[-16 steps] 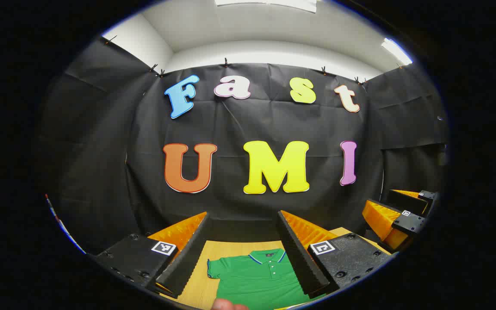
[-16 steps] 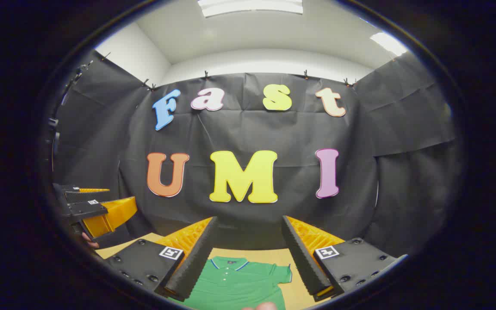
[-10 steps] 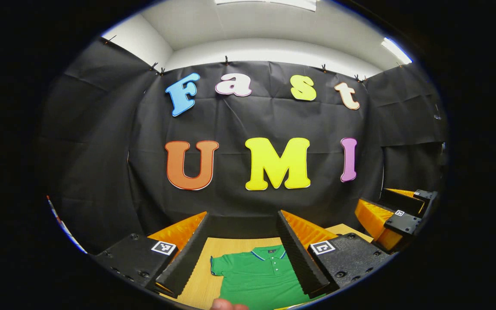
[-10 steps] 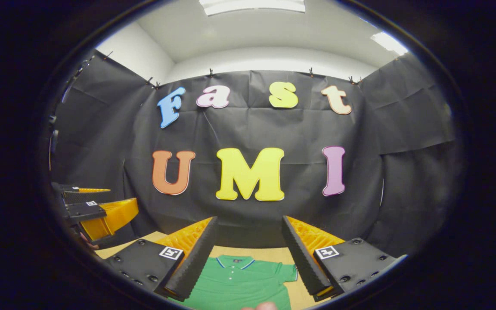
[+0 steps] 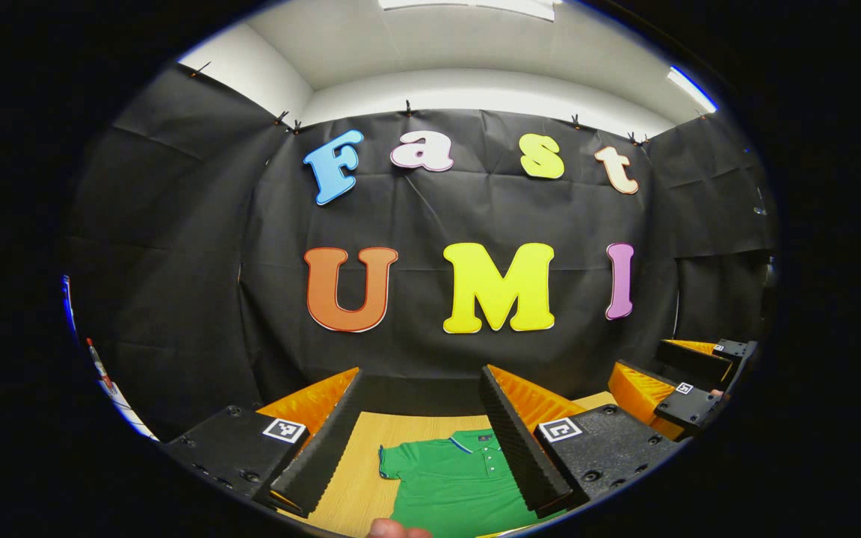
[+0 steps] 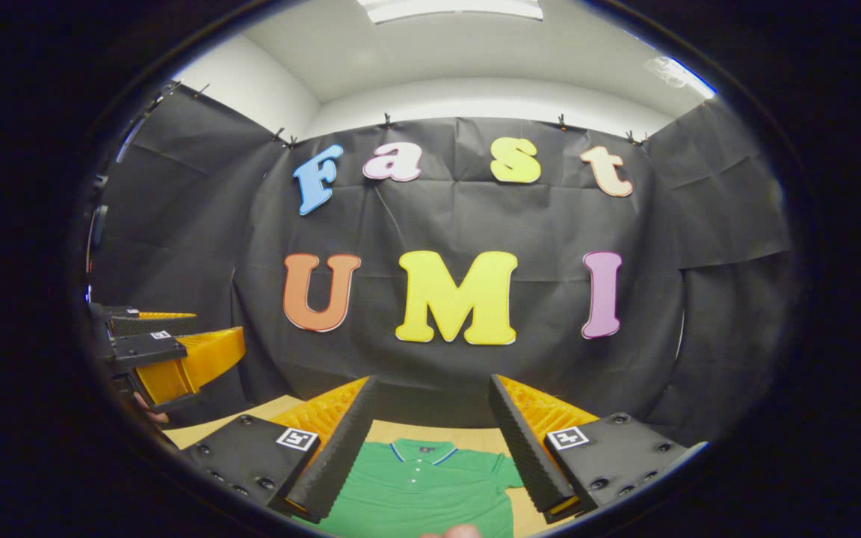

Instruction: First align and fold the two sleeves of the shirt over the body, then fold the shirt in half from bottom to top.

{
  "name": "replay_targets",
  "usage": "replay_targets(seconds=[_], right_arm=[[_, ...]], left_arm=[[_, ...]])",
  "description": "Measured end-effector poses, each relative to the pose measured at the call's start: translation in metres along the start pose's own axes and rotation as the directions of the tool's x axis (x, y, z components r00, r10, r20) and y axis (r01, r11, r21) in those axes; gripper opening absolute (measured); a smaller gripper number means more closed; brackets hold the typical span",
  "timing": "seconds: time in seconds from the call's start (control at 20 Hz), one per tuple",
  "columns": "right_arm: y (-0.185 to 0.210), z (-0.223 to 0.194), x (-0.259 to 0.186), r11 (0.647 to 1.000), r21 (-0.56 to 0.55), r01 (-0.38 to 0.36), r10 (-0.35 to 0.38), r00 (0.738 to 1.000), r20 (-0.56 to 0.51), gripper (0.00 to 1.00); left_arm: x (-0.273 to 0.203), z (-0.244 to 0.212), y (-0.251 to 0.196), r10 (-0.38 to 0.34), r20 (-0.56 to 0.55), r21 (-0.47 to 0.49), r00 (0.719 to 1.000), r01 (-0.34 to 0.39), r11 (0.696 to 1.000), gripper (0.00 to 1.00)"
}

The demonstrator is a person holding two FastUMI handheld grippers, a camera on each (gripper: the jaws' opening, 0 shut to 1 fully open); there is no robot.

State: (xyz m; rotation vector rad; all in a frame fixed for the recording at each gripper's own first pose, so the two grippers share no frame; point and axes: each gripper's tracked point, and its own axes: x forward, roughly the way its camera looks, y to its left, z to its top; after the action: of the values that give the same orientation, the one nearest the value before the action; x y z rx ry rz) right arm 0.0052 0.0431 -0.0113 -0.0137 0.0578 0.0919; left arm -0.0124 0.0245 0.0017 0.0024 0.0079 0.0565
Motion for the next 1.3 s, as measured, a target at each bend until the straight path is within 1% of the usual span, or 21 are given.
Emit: replay_targets(seconds=[0.2, 0.4, 0.5, 0.6, 0.7, 0.75, 0.8, 0.9, 0.95, 1.1, 1.2, 1.3], right_arm=[[0.004, -0.002, 0.006, 1.000, -0.003, -0.024, 0.024, 1.000, -0.015, 0.95], [0.004, -0.003, 0.013, 0.999, 0.000, -0.038, 0.038, 0.999, -0.031, 0.94], [0.001, -0.005, 0.016, 0.999, -0.016, -0.048, 0.047, 0.998, -0.041, 0.96], [-0.008, -0.010, 0.018, 0.998, -0.033, -0.046, 0.044, 0.997, -0.056, 0.94], [-0.024, -0.014, 0.021, 0.999, -0.036, -0.024, 0.022, 0.998, -0.065, 0.94], [-0.031, -0.018, 0.023, 0.999, -0.039, -0.014, 0.011, 0.997, -0.074, 0.94], [-0.037, -0.024, 0.024, 0.999, -0.046, -0.008, 0.004, 0.996, -0.085, 0.94], [-0.054, -0.031, 0.025, 0.998, -0.058, 0.006, -0.011, 0.995, -0.097, 0.95], [-0.063, -0.035, 0.027, 0.998, -0.061, 0.013, -0.020, 0.995, -0.102, 0.93], [-0.088, -0.061, 0.030, 0.997, -0.069, 0.037, -0.048, 0.987, -0.151, 0.94], [-0.100, -0.088, 0.031, 0.996, -0.082, 0.044, -0.061, 0.974, -0.216, 0.94], [-0.110, -0.118, 0.030, 0.996, -0.076, 0.040, -0.061, 0.955, -0.289, 0.95]], left_arm=[[0.001, -0.002, 0.005, 0.011, -0.001, 0.011, 1.000, -0.011, 1.000, 0.97], [0.003, -0.013, 0.006, 0.019, -0.041, -0.014, 0.999, -0.020, 1.000, 0.97], [0.005, -0.015, 0.007, 0.020, -0.046, -0.017, 0.999, -0.021, 1.000, 0.97], [0.008, -0.019, 0.006, 0.014, -0.050, -0.016, 0.999, -0.015, 1.000, 0.97], [0.013, -0.027, 0.003, 0.002, -0.061, -0.013, 0.998, -0.002, 1.000, 0.97], [0.019, -0.030, 0.000, 0.001, -0.061, -0.008, 0.998, -0.002, 1.000, 1.00], [0.027, -0.033, -0.001, 0.002, -0.069, -0.006, 0.998, -0.003, 1.000, 0.97], [0.032, -0.042, -0.002, 0.005, -0.090, -0.013, 0.996, -0.006, 1.000, 0.97], [0.035, -0.045, -0.005, 0.002, -0.098, -0.024, 0.995, -0.004, 1.000, 0.97], [0.042, -0.055, -0.017, -0.022, -0.109, -0.026, 0.994, 0.019, 0.999, 0.97], [0.047, -0.058, -0.027, -0.046, -0.102, -0.033, 0.994, 0.042, 0.999, 0.97], [0.051, -0.067, -0.041, -0.080, -0.111, -0.048, 0.991, 0.075, 0.996, 0.97]])
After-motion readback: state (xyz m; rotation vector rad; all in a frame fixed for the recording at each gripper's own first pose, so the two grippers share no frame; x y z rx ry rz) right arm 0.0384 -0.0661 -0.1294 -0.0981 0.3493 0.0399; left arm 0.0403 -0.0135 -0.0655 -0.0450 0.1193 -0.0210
